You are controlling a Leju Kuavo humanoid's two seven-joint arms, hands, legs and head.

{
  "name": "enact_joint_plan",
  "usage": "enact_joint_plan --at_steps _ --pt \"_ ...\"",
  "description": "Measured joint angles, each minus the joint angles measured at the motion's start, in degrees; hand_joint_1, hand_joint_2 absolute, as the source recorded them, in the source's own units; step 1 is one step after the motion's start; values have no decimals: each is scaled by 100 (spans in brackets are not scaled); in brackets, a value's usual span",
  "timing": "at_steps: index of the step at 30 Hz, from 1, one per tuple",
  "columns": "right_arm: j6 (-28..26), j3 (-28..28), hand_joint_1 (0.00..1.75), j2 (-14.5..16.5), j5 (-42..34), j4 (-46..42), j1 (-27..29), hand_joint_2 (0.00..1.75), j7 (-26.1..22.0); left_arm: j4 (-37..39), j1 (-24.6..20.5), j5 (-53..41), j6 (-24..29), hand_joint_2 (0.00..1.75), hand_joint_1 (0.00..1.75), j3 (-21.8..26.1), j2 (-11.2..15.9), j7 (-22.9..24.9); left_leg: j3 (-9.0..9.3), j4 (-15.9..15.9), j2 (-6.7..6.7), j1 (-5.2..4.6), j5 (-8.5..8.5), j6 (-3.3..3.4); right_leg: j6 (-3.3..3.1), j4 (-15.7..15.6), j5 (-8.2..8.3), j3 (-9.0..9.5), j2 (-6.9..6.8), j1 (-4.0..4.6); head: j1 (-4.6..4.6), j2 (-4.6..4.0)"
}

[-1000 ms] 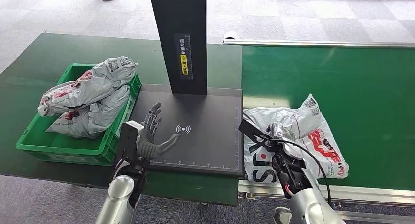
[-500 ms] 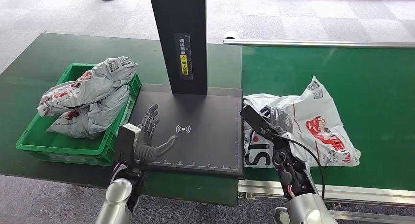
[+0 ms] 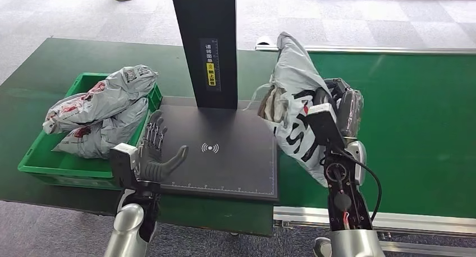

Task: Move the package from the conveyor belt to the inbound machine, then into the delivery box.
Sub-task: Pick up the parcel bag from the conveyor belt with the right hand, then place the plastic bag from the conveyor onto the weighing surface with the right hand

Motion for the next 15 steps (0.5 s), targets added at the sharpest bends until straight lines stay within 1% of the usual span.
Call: enact_joint_plan --at_steps 3,6,10,15 --pt "-1 186 175 10 44 -51 17 175 -79 -46 -39 38 392 175 0 24 -2 -228 -1 0 0 0 0 0 0 0 0 0 0 0 0 0" --pt "40 461 175 25 306 32 19 175 -190 -117 -68 30 839 175 0 38 -13 -464 -1 -1 0 0 0 0 0 0 0 0 0 0 -1 0" --pt "60 962 175 78 1003 399 -86 175 -336 -198 -131 166 1225 175 0 32 -23 -752 -2 -1 1 0 0 0 0 1 0 1 0 0 -1 0" --pt "279 1629 175 195 1717 1129 -499 175 -283 -301 -162 489 1793 175 0 37 -69 -1233 -1 -1 2 1 2 -1 0 1 0 1 0 1 0 0"
